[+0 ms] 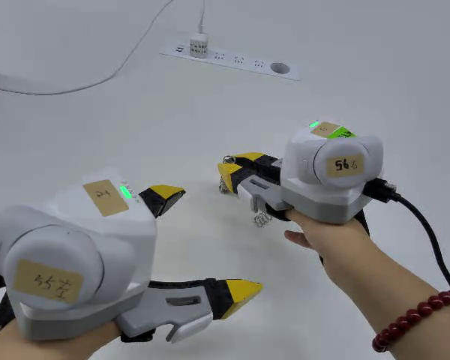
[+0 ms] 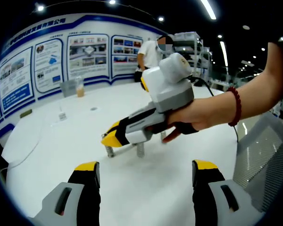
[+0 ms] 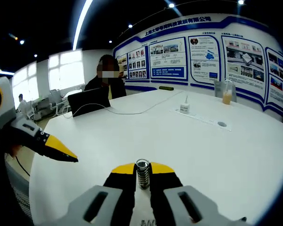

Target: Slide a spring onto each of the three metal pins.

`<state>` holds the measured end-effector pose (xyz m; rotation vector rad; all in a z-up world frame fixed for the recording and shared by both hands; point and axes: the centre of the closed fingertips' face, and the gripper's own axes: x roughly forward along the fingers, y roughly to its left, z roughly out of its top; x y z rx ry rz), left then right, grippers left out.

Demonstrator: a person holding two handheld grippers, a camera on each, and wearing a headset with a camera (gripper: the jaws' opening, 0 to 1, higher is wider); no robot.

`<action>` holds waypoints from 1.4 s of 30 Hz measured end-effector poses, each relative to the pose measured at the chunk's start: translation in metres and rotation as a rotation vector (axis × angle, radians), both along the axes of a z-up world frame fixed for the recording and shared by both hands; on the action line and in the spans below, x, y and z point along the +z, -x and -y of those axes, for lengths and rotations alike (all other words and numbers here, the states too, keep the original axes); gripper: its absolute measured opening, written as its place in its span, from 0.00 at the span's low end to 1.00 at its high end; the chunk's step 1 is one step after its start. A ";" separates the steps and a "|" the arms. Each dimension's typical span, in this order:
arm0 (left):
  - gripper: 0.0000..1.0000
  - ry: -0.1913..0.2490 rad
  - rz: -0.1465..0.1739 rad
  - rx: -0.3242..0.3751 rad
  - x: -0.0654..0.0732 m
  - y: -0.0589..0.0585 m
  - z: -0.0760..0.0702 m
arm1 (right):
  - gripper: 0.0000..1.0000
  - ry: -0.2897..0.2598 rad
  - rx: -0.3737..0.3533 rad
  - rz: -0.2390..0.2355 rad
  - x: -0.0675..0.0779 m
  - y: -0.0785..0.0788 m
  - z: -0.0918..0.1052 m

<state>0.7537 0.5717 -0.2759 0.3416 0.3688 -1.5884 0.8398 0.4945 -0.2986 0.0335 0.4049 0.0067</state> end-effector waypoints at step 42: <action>0.80 0.009 0.006 -0.003 0.005 0.004 0.004 | 0.34 -0.033 -0.028 0.005 0.034 0.028 0.002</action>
